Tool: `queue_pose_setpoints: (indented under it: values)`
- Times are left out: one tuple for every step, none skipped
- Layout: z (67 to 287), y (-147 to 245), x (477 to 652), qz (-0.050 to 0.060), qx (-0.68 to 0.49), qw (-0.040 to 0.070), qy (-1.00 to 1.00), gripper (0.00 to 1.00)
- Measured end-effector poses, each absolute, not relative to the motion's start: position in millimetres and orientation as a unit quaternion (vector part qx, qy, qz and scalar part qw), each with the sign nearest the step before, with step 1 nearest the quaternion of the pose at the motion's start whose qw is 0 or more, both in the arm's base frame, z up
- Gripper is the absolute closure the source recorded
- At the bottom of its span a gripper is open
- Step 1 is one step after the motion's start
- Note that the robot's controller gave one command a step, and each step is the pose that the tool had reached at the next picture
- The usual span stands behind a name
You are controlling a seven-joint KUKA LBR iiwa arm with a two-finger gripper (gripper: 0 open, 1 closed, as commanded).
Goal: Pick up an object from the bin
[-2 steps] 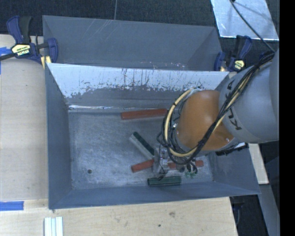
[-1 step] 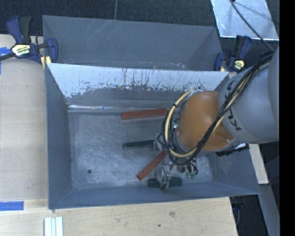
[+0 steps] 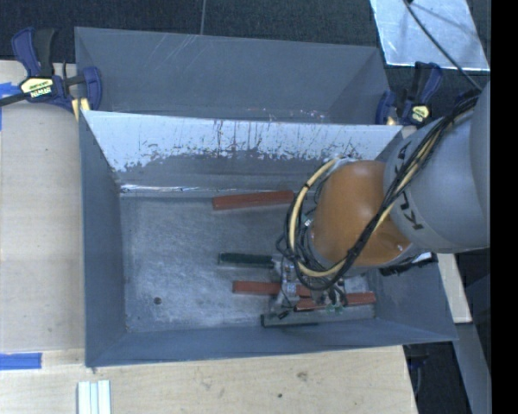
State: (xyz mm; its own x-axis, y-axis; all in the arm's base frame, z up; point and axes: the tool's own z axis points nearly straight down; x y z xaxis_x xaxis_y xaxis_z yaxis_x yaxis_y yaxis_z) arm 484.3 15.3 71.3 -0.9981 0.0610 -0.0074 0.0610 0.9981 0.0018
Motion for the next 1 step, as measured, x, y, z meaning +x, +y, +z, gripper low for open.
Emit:
queue_pose_setpoints:
  values:
    - [235.2, 18.3, 507.8, 0.0, 0.042, 0.006, 0.999, 1.0]
